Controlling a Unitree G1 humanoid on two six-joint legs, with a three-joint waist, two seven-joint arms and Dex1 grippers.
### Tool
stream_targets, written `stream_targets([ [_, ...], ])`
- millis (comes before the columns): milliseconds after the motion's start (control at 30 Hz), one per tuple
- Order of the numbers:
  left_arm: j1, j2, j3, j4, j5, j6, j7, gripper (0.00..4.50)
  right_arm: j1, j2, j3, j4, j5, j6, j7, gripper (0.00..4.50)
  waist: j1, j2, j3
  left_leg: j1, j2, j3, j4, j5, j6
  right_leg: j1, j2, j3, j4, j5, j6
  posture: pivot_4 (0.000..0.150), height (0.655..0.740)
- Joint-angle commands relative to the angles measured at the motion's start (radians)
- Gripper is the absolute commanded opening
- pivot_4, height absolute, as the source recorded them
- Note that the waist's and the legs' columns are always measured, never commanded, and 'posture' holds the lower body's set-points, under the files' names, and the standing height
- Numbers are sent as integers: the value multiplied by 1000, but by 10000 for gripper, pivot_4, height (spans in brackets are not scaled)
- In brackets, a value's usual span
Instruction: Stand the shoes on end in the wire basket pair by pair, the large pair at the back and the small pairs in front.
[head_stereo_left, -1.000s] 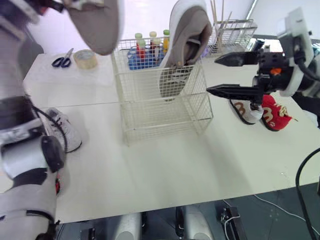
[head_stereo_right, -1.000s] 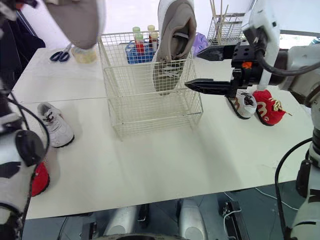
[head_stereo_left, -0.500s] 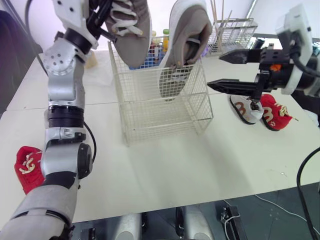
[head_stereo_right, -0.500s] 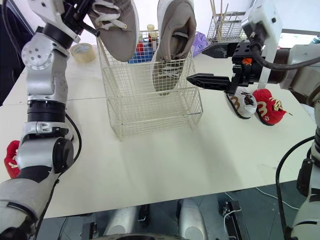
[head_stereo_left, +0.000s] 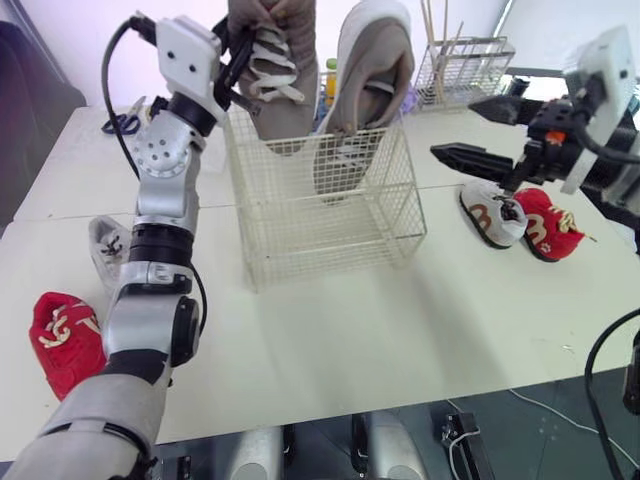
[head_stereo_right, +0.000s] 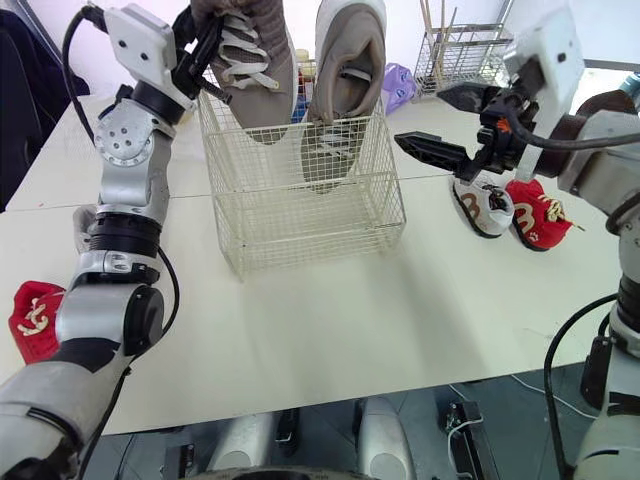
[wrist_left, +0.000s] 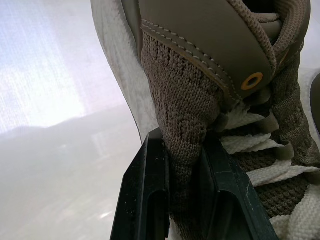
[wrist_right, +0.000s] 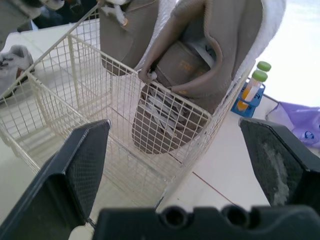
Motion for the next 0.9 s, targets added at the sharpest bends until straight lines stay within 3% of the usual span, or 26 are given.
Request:
stream_targets([
  [33,21,4,10,-78,-12,28,33,1969,50,15,-90,-29,24,-22,-13,45000,-1,0,0,0,0,0,0,0,0,0,0,0,0,0,0,1500,7400],
  [367,139,-14,-1,-176,-4,91,67,1969,238,109,-157,-131,155,-86,46,45000,-1,0,0,1,0,-1,0,0,0,1,0,0,1,0,0,1500,7400],
  [633,193,-7,-3,-208,-22,114,36,1969,237,112,-90,-136,150,-101,24,45000,-1,0,0,1,0,-1,0,0,0,1,0,0,1,0,0,1500,7400],
  [900,269,12,18,-378,-62,243,36,40581,213,115,-55,-122,151,-110,7,45000,0,0,0,1,0,-1,0,0,0,1,0,0,1,0,0,1500,7400],
])
